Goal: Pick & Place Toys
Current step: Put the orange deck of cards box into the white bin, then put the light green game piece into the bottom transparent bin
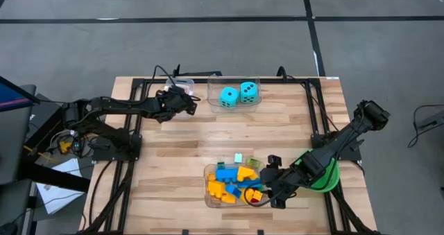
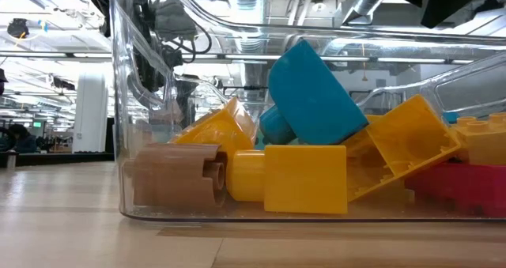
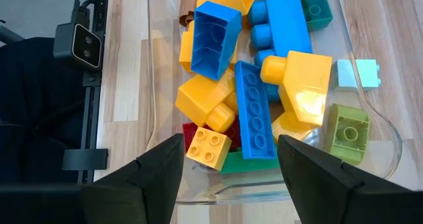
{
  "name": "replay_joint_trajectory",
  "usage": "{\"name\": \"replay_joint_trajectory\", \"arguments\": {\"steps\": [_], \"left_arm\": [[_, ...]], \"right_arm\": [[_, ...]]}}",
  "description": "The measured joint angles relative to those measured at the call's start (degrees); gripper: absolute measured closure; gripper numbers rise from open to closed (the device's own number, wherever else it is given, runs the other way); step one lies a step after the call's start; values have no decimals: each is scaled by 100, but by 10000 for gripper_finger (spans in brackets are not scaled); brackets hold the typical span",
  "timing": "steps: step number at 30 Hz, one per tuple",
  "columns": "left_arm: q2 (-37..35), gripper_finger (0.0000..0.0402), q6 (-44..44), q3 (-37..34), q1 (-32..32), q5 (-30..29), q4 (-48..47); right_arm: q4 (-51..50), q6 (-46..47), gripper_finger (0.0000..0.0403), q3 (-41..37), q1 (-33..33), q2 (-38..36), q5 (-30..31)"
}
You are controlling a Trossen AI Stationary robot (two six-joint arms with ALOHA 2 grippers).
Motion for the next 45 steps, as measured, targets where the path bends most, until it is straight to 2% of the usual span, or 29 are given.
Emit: {"name": "replay_joint_trajectory", "arguments": {"steps": [15,20,23,31,33,36,40,42,45], "left_arm": [[-6,46,0,0,-1,-15,2],[-94,42,0,0,-85,23,32],[-391,41,0,-2,-268,31,168],[-1703,51,308,-2,-921,-69,339],[-1958,55,308,0,-1026,-81,355],[-2127,61,468,-116,-1135,-280,707],[-2157,66,1090,-187,-971,-488,1292],[-2134,68,1354,-195,-822,-514,1482],[-2062,69,1572,-195,-619,-514,1592]], "right_arm": [[-2,-2,168,0,-2,0,7],[-107,-319,168,12,-152,-20,122],[-503,-392,168,199,-262,-111,822],[-1294,-448,168,315,-305,-769,3640],[-1519,-448,168,315,-413,-946,4154],[-1980,-397,168,315,-766,-1291,4525],[-2292,-399,168,299,-1596,-1821,4479],[-2328,-542,168,299,-2119,-2054,4291],[-2205,-746,168,295,-2973,-2269,3676]]}}
